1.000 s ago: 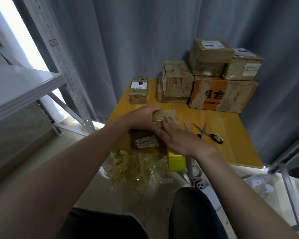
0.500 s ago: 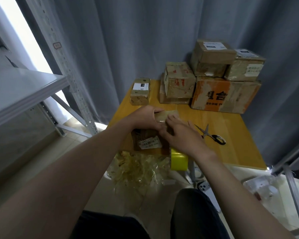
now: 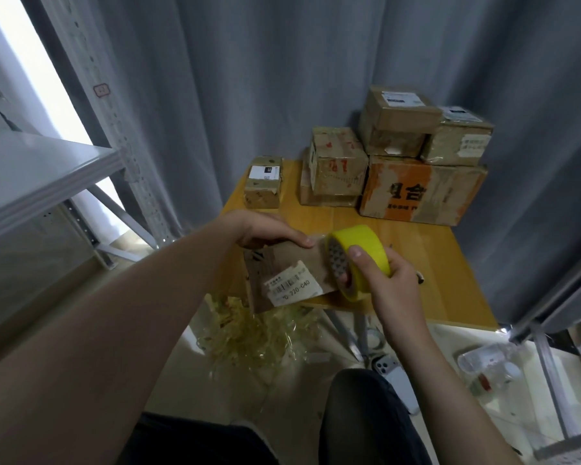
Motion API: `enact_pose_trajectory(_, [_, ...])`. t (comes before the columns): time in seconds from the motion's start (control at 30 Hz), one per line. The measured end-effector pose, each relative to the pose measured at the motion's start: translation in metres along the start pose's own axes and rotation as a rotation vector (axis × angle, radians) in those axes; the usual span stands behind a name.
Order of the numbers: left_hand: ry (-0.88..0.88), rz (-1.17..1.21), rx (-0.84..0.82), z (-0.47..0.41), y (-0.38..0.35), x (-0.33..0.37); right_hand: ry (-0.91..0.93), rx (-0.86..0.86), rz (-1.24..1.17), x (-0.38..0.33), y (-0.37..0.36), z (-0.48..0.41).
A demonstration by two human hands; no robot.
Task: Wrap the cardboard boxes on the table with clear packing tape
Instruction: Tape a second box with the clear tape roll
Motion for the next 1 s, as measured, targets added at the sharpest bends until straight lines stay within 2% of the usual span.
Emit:
enact_pose_trajectory(0.07, [-0.004,-0.084,0.045,0.002,0.006,-0.002,0.012,0.014,0.032,-0.008,-0.005,-0.014])
enact_pose_trajectory(0.17, [-0.13,-0.398,0.308,0.008,0.026,0.017,0.028,0.015,0.087,-0.008,-0.019,-0.036])
enact_pose_trajectory(0.2, [-0.169,-0.478,0.342,0.012,0.025,0.027,0.035,0.02,0.089,-0.007,-0.024,-0.042])
enact_pose_trajectory(0.33, [-0.194,-0.548,0.18,0.006,-0.026,0.034,0.064,0.066,0.082,-0.006,-0.037,-0.06])
enact_pose_trajectory(0.37, [-0.185,-0.636,0.21,0.002,-0.035,0.028,0.066,0.069,0.088,-0.006,-0.038,-0.062])
enact_pose_trajectory(0.43, [-0.185,-0.767,0.383,-0.005,-0.037,0.017,0.055,0.064,0.101,-0.007,-0.039,-0.063])
enact_pose_trajectory(0.5, [-0.209,-0.742,0.475,-0.008,-0.034,0.012,0.025,0.052,0.139,-0.011,-0.039,-0.064])
enact_pose_trajectory(0.6, [-0.261,-0.714,0.484,-0.009,-0.028,0.013,0.01,0.065,0.218,-0.025,-0.035,-0.058])
enact_pose_trajectory(0.73, [-0.258,-0.717,0.505,-0.011,-0.02,0.01,-0.032,0.097,0.156,-0.033,-0.023,-0.035])
enact_pose_trajectory(1.0, [-0.275,-0.743,0.443,-0.01,-0.018,0.013,-0.213,0.062,0.13,0.041,-0.016,0.023])
Point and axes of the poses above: each hand's wrist, its own z-axis away from the middle knuckle, its own y-axis out of the back of the hand, x = y × z, the point moved 7 cm from there along -z, towards the middle knuckle, and after that the axes turned 13 degrees about -y, right-handed, at the moved point
